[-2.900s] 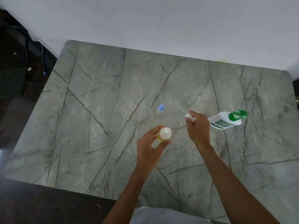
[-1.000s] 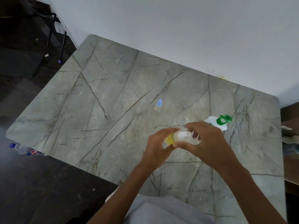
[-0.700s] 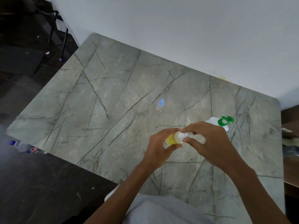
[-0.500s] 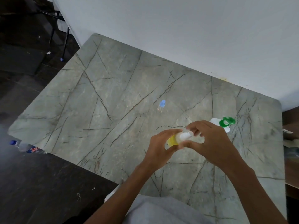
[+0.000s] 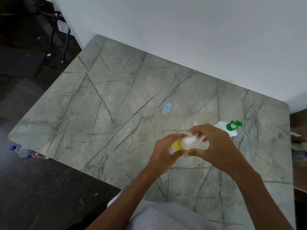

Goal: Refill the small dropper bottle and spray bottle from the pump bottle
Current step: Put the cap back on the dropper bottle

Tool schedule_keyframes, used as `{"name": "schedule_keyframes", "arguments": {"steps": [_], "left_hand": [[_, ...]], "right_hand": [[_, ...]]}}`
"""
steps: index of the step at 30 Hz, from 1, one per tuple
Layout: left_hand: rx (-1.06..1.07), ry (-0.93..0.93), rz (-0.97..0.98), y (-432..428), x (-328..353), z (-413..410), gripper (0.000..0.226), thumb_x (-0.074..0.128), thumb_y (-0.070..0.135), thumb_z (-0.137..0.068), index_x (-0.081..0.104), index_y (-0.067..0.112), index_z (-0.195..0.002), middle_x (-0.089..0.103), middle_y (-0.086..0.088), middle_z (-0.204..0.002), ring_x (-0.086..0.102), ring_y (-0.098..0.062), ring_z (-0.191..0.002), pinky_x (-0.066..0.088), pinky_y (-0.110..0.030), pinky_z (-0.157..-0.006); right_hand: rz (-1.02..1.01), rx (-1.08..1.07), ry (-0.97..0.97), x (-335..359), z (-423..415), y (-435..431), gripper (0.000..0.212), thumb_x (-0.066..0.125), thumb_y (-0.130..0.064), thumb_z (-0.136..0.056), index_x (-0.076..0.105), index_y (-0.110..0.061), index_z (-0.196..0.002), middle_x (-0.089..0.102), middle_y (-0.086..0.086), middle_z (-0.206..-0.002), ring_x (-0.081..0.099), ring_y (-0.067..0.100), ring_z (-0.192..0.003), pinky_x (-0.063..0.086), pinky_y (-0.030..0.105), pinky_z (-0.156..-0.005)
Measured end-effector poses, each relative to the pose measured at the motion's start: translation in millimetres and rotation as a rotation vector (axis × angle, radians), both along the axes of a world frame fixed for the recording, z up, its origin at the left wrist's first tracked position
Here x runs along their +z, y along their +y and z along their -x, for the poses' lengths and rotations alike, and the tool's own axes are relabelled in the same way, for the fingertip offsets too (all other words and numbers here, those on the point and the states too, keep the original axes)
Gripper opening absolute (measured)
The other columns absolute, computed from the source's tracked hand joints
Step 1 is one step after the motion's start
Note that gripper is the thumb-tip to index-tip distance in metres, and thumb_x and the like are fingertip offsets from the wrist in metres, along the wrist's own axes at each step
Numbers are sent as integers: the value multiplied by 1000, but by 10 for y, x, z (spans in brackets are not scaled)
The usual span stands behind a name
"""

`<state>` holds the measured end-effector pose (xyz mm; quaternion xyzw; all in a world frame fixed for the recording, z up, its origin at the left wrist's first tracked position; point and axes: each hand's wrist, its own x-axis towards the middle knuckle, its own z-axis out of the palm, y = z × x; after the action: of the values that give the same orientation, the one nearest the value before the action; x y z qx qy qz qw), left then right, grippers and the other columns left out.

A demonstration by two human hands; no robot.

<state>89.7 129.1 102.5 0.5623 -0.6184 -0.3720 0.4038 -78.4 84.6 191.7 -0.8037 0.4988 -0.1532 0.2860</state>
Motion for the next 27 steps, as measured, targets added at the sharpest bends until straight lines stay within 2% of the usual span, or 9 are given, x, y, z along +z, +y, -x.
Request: {"name": "schedule_keyframes", "arguments": {"steps": [5, 9, 11, 14, 16, 18, 22, 25, 27], "left_hand": [[9, -1, -2, -5, 10, -25, 49, 82, 25, -75, 64, 20, -120, 69, 9, -116, 62, 2, -103, 46, -10, -89], [-9, -13, -16, 0, -10, -20, 48, 81, 29, -77, 64, 21, -121, 68, 11, -116, 61, 2, -103, 46, -10, -88], [-7, -20, -17, 1, -30, -24, 48, 80, 30, -78, 64, 21, -122, 68, 10, -117, 61, 2, -104, 45, -9, -88], [7, -11, -14, -7, -39, -45, 47, 80, 27, -78, 64, 20, -122, 68, 9, -119, 61, 2, -105, 46, -10, -89], [0, 5, -16, -14, -29, -51, 46, 80, 26, -79, 64, 19, -122, 68, 10, -118, 62, 2, -105, 47, -11, -89], [-10, 13, -25, -17, -10, -46, 46, 80, 24, -79, 63, 20, -122, 67, 13, -117, 62, 3, -104, 46, -10, -89], [-31, 6, -43, -21, -8, -18, 48, 77, 28, -81, 61, 22, -126, 67, 11, -119, 61, 2, -105, 47, -13, -90], [-25, -10, -41, -31, -31, -21, 49, 77, 30, -82, 60, 23, -127, 66, 11, -123, 60, 2, -109, 48, -15, -93], [-13, -14, -48, -35, -31, -35, 50, 77, 27, -81, 59, 24, -128, 65, 11, -124, 58, 6, -110, 45, -12, -94]], "right_hand": [[79, 51, -56, 6, -10, 15, 29, 82, -25, -69, 70, -22, -95, 68, -12, -92, 62, 2, -81, 44, 8, -73], [93, -36, 52, -39, -58, -10, 29, 76, -46, -69, 68, -21, -81, 63, -15, -72, 57, -1, -64, 43, 12, -58], [85, -40, 76, -62, -68, -3, 38, 73, -55, -66, 65, -23, -85, 61, -17, -74, 56, -1, -65, 41, 10, -57], [24, 14, -30, -47, -58, 10, 50, 79, -50, -61, 63, -27, -102, 60, -17, -95, 57, -1, -82, 47, 11, -66], [38, 56, -42, -41, -48, 1, 41, 82, -37, -66, 66, -25, -102, 63, -14, -97, 59, 0, -83, 49, 14, -70], [78, 29, -34, -47, -54, -13, 29, 80, -30, -69, 69, -23, -95, 66, -13, -90, 60, -1, -79, 46, 10, -70], [120, -88, -6, -80, -88, -7, 28, 74, -50, -69, 64, -26, -79, 60, -18, -69, 57, 2, -68, 43, 12, -59], [20, -43, -19, -62, -67, 9, 48, 77, -57, -60, 57, -34, -97, 57, -23, -89, 55, 1, -78, 43, 11, -62], [-8, 51, -31, -35, -38, -8, 55, 82, -46, -61, 57, -35, -109, 55, -22, -102, 55, 1, -86, 45, 9, -67]]}}
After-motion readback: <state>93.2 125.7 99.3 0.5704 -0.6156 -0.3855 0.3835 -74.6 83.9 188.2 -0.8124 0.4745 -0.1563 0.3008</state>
